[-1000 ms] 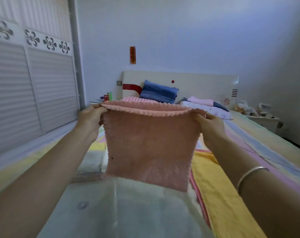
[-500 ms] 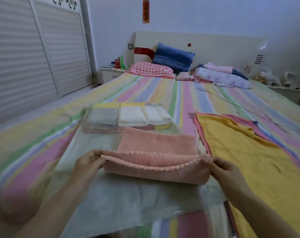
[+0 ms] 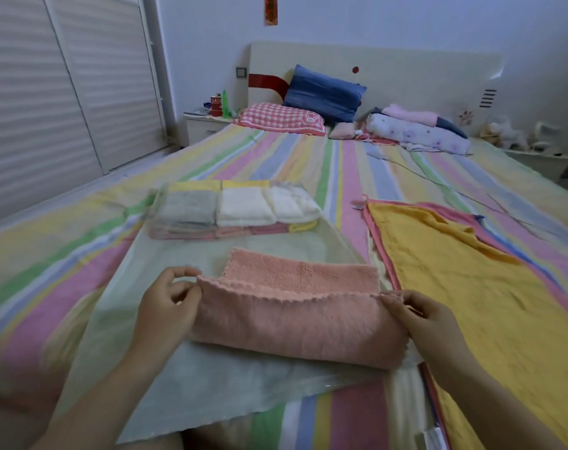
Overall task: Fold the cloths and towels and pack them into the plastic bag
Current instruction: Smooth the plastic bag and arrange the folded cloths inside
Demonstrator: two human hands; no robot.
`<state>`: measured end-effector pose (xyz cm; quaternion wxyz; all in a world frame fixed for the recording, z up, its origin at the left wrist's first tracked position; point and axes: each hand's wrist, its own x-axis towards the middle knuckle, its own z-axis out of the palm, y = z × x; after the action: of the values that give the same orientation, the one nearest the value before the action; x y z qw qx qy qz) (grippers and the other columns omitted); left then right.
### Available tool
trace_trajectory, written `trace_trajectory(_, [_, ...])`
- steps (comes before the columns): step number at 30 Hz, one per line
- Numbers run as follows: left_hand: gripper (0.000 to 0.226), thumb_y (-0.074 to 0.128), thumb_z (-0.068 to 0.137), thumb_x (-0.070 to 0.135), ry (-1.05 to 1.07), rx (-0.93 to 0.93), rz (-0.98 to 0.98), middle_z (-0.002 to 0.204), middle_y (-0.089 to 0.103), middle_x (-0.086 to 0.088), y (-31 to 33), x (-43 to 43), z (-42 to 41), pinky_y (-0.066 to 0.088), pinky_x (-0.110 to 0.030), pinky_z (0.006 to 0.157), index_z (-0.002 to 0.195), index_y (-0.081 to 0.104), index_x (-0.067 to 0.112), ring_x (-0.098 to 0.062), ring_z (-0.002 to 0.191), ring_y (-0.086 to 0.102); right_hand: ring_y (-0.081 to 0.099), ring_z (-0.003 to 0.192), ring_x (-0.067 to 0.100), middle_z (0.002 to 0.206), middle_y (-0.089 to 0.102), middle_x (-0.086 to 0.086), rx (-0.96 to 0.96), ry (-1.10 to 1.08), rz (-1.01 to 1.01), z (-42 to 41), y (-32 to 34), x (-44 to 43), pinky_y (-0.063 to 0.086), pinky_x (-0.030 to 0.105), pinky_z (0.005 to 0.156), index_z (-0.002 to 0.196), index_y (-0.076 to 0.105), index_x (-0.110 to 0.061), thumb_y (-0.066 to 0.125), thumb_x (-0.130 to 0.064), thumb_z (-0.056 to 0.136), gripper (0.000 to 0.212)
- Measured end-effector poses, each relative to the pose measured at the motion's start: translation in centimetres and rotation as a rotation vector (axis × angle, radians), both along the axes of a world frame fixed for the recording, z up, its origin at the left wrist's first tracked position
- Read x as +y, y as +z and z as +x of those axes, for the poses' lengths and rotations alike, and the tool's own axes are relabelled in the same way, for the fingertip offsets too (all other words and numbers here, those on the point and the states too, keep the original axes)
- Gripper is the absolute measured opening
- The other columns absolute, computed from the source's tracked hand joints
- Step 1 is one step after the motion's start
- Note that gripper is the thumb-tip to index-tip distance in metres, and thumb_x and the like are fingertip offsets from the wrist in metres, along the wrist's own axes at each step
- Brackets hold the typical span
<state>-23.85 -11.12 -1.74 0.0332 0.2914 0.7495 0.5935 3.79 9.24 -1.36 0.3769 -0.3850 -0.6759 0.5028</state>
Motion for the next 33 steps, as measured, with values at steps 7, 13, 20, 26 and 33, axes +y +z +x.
trace_trajectory(7, [0.02, 0.056, 0.095, 0.015, 0.098, 0.158, -0.133, 0.102, 0.07, -0.003, -1.1, 8.2, -4.7, 0.048, -0.034, 0.076, 0.114, 0.056, 0.014, -0.023, 0.084, 0.065, 0.059, 0.073, 0.007, 0.084, 0.067, -0.001, -0.065, -0.202, 0.116, -4.9, -0.2, 5.6, 0.043, 0.021, 0.057, 0.096, 0.071, -0.024, 0.068, -0.024, 0.088, 0.009])
trace_trajectory(13, [0.019, 0.052, 0.096, 0.012, 0.051, 0.218, -0.259, 0.108, 0.07, -0.006, -3.6, 11.4, -6.8, 0.049, -0.035, 0.075, 0.115, 0.055, 0.016, -0.025, 0.091, 0.066, 0.061, 0.074, 0.01, 0.083, 0.064, -0.008, -0.304, -0.238, 0.149, -7.6, -2.1, 9.0, 0.044, 0.029, 0.059, 0.101, 0.066, -0.022, 0.068, -0.028, 0.088, 0.015])
trace_trajectory(20, [0.032, 0.055, 0.093, 0.015, 0.084, 0.355, -0.322, 0.115, 0.067, -0.004, -3.3, 11.4, -6.4, 0.045, -0.036, 0.074, 0.125, 0.052, 0.016, -0.028, 0.094, 0.065, 0.059, 0.076, 0.008, 0.091, 0.062, -0.008, -0.356, -0.252, 0.155, -6.4, -3.1, 8.6, 0.049, 0.033, 0.062, 0.108, 0.06, -0.021, 0.061, -0.034, 0.092, 0.021])
trace_trajectory(26, [0.05, 0.037, 0.092, 0.032, -0.34, 0.812, -0.46, 0.144, 0.048, 0.0, -0.9, 12.2, -1.0, 0.025, -0.036, 0.113, 0.138, 0.049, 0.018, -0.02, 0.134, 0.042, 0.064, 0.088, 0.027, 0.102, 0.065, 0.004, -0.967, -0.188, 0.106, -5.1, -2.0, 7.1, 0.051, 0.037, 0.074, 0.117, 0.048, -0.016, 0.031, -0.074, 0.087, 0.067])
trace_trajectory(33, [0.079, -0.01, 0.087, 0.064, -0.639, 1.004, -0.815, 0.162, -0.003, 0.004, -5.7, 13.3, 0.5, -0.008, -0.045, 0.117, 0.155, 0.001, 0.023, -0.013, 0.148, -0.012, 0.066, 0.089, 0.027, 0.111, 0.066, 0.014, -0.662, -0.049, -0.188, -4.9, -1.1, 5.8, 0.057, 0.039, 0.075, 0.132, 0.051, -0.005, 0.063, -0.05, 0.086, 0.065])
